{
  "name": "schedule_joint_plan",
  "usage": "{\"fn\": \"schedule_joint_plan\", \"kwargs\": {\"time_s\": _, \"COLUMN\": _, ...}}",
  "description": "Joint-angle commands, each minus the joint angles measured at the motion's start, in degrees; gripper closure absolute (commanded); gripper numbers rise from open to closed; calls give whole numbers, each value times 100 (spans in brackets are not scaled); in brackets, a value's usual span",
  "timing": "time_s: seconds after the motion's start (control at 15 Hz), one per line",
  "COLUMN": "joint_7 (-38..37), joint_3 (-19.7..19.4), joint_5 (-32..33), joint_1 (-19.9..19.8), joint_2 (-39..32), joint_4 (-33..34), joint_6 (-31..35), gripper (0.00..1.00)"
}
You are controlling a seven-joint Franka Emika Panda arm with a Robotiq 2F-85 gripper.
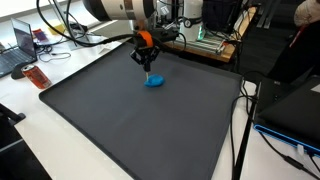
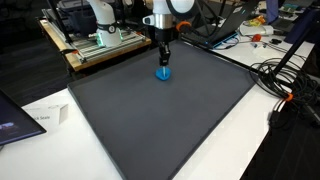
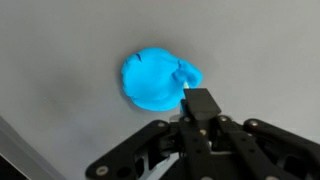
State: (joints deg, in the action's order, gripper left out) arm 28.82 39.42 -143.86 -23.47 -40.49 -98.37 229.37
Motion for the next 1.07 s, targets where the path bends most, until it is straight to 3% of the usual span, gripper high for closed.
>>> {"fn": "schedule_joint_plan", "kwargs": {"time_s": 0.0, "joint_7": 8, "joint_3": -97, "joint_5": 0, "joint_1": 130, "joint_2": -413, "joint_4": 408, "joint_6": 231, "gripper": 97}}
{"fn": "schedule_joint_plan", "kwargs": {"time_s": 0.6, "joint_7": 5, "joint_3": -443, "joint_5": 0, "joint_1": 546, "joint_2": -912, "joint_4": 1052, "joint_6": 647, "gripper": 97}}
{"fn": "schedule_joint_plan", "kwargs": {"time_s": 1.0, "joint_7": -40, "joint_3": -243, "joint_5": 0, "joint_1": 357, "joint_2": -850, "joint_4": 995, "joint_6": 744, "gripper": 97}}
